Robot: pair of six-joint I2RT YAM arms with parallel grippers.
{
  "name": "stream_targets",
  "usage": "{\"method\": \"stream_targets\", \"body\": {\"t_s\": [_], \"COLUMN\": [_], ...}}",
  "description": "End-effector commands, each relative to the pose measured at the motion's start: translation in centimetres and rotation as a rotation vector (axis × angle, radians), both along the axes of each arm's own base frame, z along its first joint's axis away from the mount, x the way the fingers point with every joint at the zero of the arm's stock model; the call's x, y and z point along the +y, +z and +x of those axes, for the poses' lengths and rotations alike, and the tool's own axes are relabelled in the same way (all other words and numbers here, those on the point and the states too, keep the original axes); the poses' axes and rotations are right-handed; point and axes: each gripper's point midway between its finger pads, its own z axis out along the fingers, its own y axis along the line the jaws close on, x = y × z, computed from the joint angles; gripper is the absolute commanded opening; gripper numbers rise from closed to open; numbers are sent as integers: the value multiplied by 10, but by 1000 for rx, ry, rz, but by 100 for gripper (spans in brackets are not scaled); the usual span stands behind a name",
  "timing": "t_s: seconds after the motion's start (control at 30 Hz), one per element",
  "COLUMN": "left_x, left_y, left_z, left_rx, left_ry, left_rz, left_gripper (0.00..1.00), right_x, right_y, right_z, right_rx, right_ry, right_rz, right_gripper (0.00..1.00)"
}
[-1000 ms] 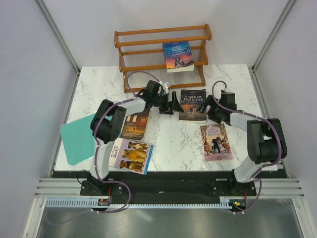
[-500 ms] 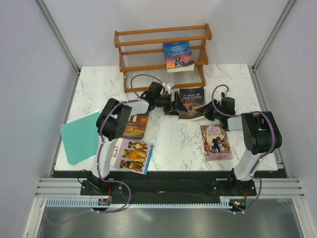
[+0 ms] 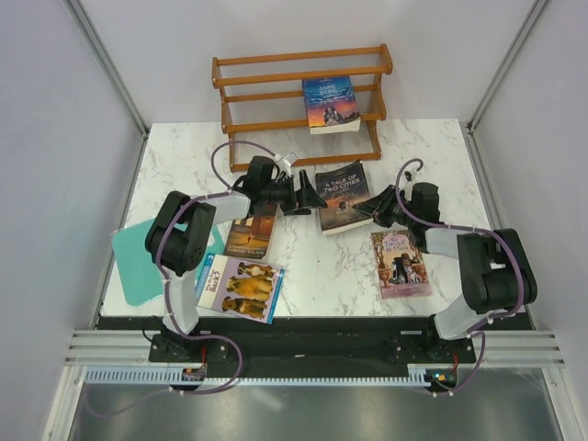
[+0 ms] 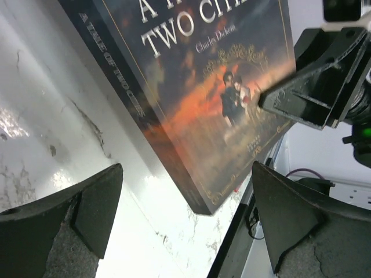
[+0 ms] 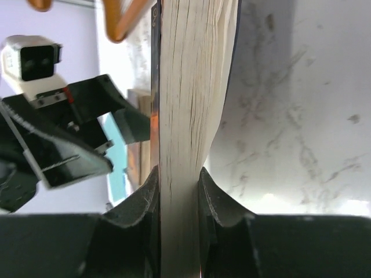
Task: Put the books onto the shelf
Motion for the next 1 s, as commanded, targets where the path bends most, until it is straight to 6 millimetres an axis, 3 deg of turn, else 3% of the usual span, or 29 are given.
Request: {"method": "stream_targets", "body": {"t_s": [0.0, 0.17, 0.23, 0.33, 0.37, 0.4, 0.47, 0.5, 0.6, 0.7, 0.8, 0.97], "left_x": [-14, -26, -30, -38, -40, -41, -39, -38, -35, -31, -28, -20], "left_y": [30, 37, 40, 51, 55, 60, 67, 71, 92, 111, 130, 158], "left_z": [0, -1, -2, -6, -8, -8, -8, -8, -8, -8, -8, -7], "left_rx": [-55, -52, -58, -72, -56, -69, -80, -91, -134, -162, -187, -212], "left_ry": [-45, -65, -70, -111, -126, -134, -136, -133, -136, -141, -150, -155], "left_rz": [-148, -220, -239, -290, -306, -323, -334, -336, -353, -371, -392, -466], "left_gripper": [98, 95, 88, 39, 12, 2, 2, 2, 2, 2, 2, 2], "right_x": [18, 29, 39, 50, 50, 49, 41, 38, 24, 11, 5, 1], "right_y": [73, 85, 83, 70, 66, 60, 41, 40, 27, 22, 22, 22], "right_z": [-6, -18, -26, -32, -31, -32, -32, -33, -34, -34, -35, -36], "right_rx": [-215, -245, -235, -190, -175, -158, -96, -101, -73, -60, -61, -73], "right_ry": [98, 138, 168, 178, 172, 166, 122, 111, 43, -13, -41, -60], "right_rz": [146, 205, 214, 192, 177, 162, 105, 84, 26, 15, 35, 96], "right_gripper": [5, 6, 7, 10, 12, 21, 34, 49, 74, 90, 98, 98]}}
